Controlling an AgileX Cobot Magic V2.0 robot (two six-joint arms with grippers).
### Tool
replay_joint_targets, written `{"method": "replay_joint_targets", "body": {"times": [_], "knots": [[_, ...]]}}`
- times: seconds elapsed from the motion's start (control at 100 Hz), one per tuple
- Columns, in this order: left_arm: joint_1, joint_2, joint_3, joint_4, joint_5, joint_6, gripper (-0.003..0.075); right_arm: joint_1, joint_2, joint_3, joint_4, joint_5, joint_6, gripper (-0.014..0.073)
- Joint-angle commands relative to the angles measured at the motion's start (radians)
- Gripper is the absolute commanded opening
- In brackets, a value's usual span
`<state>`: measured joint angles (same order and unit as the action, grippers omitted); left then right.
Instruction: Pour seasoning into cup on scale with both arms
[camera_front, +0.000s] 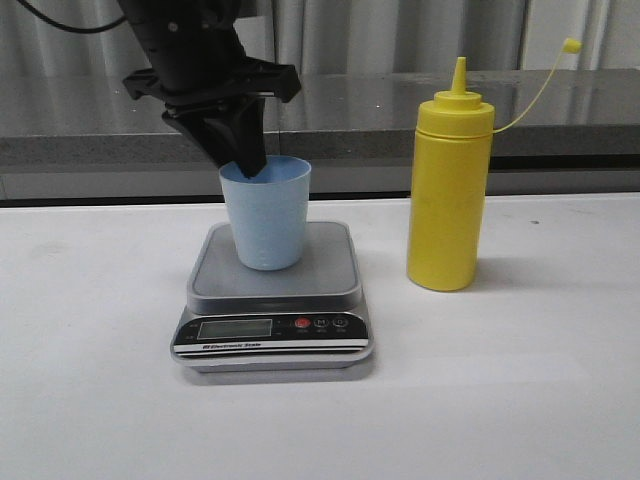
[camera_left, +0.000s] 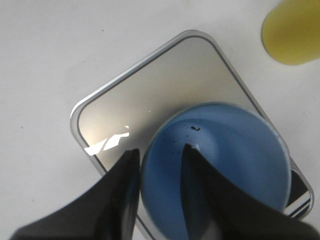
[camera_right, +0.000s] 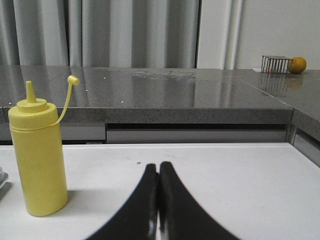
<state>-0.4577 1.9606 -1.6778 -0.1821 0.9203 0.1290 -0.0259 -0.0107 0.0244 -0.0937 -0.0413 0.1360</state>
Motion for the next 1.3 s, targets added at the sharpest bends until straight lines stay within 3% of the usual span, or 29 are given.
{"method": "replay_joint_targets", "body": {"times": [0.0,0.28,0.57,0.64,0.96,1.29], "knots": [[-0.007,-0.099,-0.034,-0.005,-0.027,-0.009,0.0209,-0.006,-0.015,0.003,-0.01,-0.076,-0.004,-0.0067],[-0.004,-0.206,-0.034,0.007,-0.029,-0.009,0.0201,-0.006,-0.015,0.003,-0.01,-0.076,-0.004,-0.0067],[0.037,-0.322,-0.022,0.014,-0.013,-0.014,0.0018,-0.006,-0.015,0.003,-0.01,-0.076,-0.004,-0.0067],[0.044,-0.359,0.001,0.014,-0.016,-0.014,0.001,-0.006,-0.015,0.003,-0.01,-0.076,-0.004,-0.0067],[0.055,-0.565,0.214,0.024,-0.137,-0.036,0.001,-0.006,-0.015,0.003,-0.01,-0.077,-0.004,-0.0067],[0.143,-0.823,0.504,0.057,-0.261,-0.044,0.001,-0.006,-0.015,0.003,-0.01,-0.078,-0.004,-0.0067]]}}
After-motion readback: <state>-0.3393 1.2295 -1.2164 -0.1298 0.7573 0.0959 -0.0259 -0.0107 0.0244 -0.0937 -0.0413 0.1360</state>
